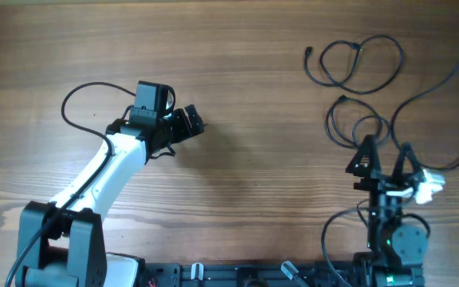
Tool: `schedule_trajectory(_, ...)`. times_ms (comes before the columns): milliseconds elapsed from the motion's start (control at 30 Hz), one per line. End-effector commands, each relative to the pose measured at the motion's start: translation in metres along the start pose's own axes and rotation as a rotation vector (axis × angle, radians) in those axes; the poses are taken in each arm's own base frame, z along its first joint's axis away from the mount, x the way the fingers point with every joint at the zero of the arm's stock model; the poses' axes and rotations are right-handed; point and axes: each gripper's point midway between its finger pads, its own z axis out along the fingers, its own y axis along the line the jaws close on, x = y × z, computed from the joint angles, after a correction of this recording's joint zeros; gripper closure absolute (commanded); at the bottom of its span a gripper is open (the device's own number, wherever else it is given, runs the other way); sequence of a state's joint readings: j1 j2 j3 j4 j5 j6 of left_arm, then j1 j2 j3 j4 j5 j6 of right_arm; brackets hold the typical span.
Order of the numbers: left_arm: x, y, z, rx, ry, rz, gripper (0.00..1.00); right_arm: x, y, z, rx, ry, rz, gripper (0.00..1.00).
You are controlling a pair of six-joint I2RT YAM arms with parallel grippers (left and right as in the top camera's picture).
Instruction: Untangle cables
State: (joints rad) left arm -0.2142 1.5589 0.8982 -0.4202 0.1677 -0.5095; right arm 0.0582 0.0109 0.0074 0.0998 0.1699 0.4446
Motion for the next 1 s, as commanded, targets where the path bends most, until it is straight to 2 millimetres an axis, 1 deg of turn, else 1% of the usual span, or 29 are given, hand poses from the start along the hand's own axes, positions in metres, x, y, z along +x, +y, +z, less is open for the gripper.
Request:
schedule_trajectory(0, -0.001, 0.004, 0.001, -0.015, -0.004, 0.004, 0.0, 0.014, -0.009, -0.001, 0.039, 0.054, -0.011, 0.0)
schedule_trajectory(233, -0.001, 0.004, 0.001, -0.015, -0.004, 0.004, 0.0, 0.017, -0.004, -0.001, 0.018, 0.067, -0.005, 0.0)
schedule_trajectory(367, -0.001, 0.004, 0.001, -0.015, -0.004, 0.004, 0.0, 0.018, 0.019, -0.002, -0.121, 0.067, -0.299, 0.0)
schedule_trajectory(400, -0.001, 0.004, 0.001, -0.015, -0.004, 0.004, 0.0, 0.02, 0.021, -0.003, -0.138, 0.074, -0.345, 0.0)
schedule_trajectory(433, -0.001, 0.004, 0.001, -0.015, -0.004, 0.004, 0.0, 0.029, 0.017, -0.003, -0.126, 0.113, -0.357, 0.0)
schedule_trajectory(467, -0.001, 0.004, 0.001, -0.015, -0.004, 0.004, 0.0, 0.032, 0.016, -0.004, -0.126, 0.124, -0.36, 0.0)
schedule_trajectory(967, -0.001, 0.004, 0.001, -0.015, -0.004, 0.004, 0.0, 0.032, 0.016, -0.004, -0.131, 0.124, -0.362, 0.0)
